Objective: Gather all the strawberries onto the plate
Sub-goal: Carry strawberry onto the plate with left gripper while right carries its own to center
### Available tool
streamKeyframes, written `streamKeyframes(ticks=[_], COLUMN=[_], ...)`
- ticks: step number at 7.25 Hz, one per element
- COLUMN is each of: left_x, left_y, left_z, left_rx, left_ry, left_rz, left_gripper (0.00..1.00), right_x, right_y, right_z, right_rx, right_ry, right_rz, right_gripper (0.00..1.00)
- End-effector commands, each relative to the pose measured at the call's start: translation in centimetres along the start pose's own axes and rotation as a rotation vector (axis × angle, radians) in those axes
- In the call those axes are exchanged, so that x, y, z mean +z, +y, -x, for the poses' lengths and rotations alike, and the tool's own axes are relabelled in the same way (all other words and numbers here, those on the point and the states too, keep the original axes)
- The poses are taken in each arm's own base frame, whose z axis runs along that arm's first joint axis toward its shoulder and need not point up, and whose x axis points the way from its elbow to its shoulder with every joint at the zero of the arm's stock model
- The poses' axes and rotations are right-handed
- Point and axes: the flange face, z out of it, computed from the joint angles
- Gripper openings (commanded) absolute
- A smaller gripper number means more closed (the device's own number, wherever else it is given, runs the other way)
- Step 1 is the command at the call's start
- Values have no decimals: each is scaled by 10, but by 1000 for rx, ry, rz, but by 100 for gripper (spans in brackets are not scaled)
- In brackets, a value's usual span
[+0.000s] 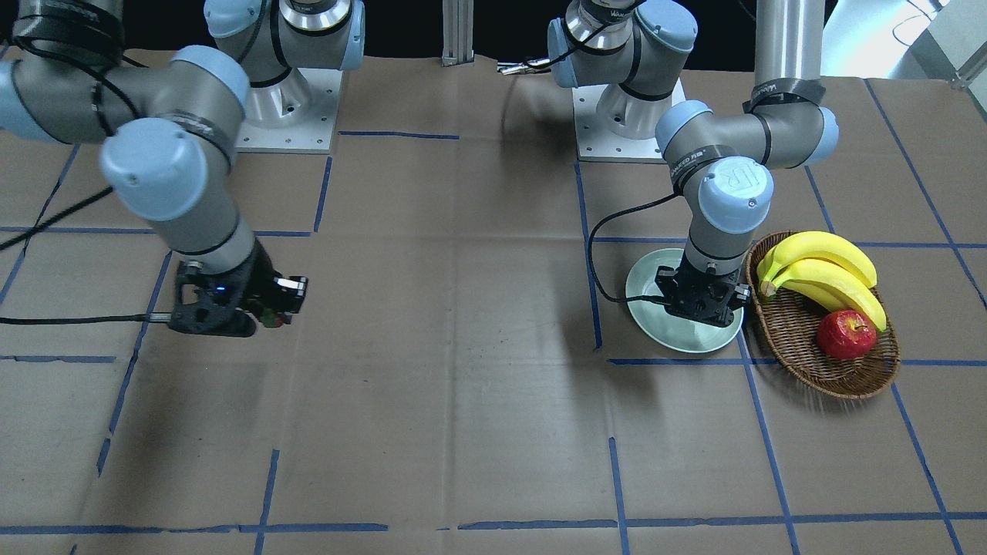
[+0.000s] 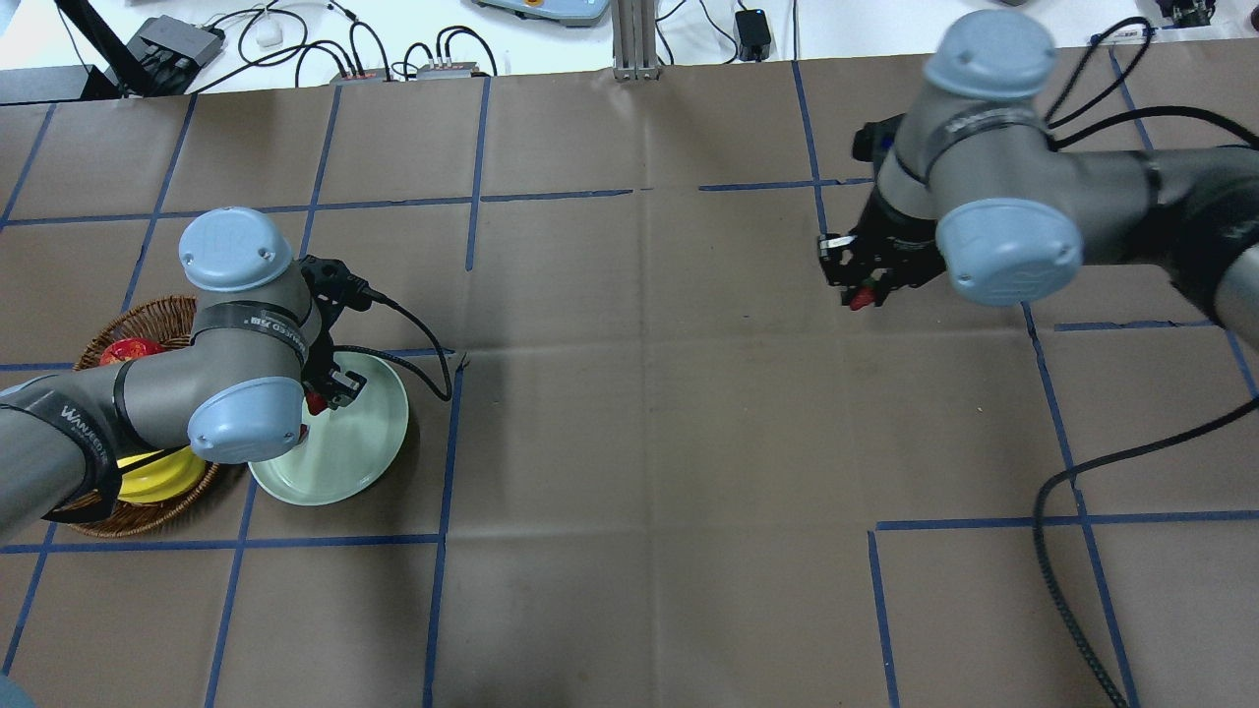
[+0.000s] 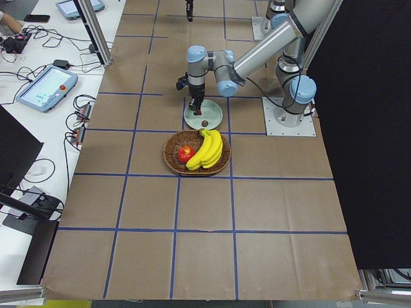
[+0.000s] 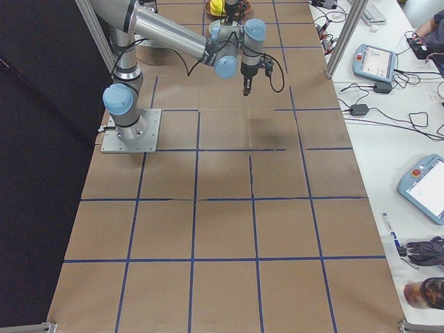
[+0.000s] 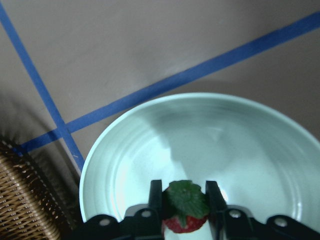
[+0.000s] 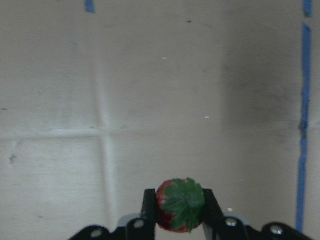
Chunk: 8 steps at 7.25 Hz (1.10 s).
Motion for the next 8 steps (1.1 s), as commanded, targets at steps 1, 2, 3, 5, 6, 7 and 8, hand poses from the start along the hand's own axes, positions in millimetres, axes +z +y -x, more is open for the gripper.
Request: streamKeyframes(ticks=[1, 2, 3, 5, 6, 7, 8], left_x=[3, 2, 2, -2, -5, -9, -16], left_y=[3, 1, 1, -3, -6, -9, -10], left_z=[1, -2, -3, -8, -14, -21, -24], left_rx=[-10, -13, -14, -29, -56, -86, -145], left_ry=[8, 49, 68, 144, 186, 201, 201], left_rz=[-2, -28, -39, -96, -124, -134, -142], left_gripper=[90, 90, 89, 89, 89, 89, 89], right_x=[41, 68, 93, 114, 115, 112, 98], right_y=[7, 8, 6, 2, 1, -4, -9], right_z=[139, 185, 210, 209, 209, 205, 198], right_rx=[32, 48, 71, 75, 77, 84, 102], right_ry=[-5, -10, -10, 1, 5, 1, -28], right_rz=[-12, -19, -18, 2, 2, -2, 2], right_gripper=[5, 5, 5, 5, 31, 99, 100])
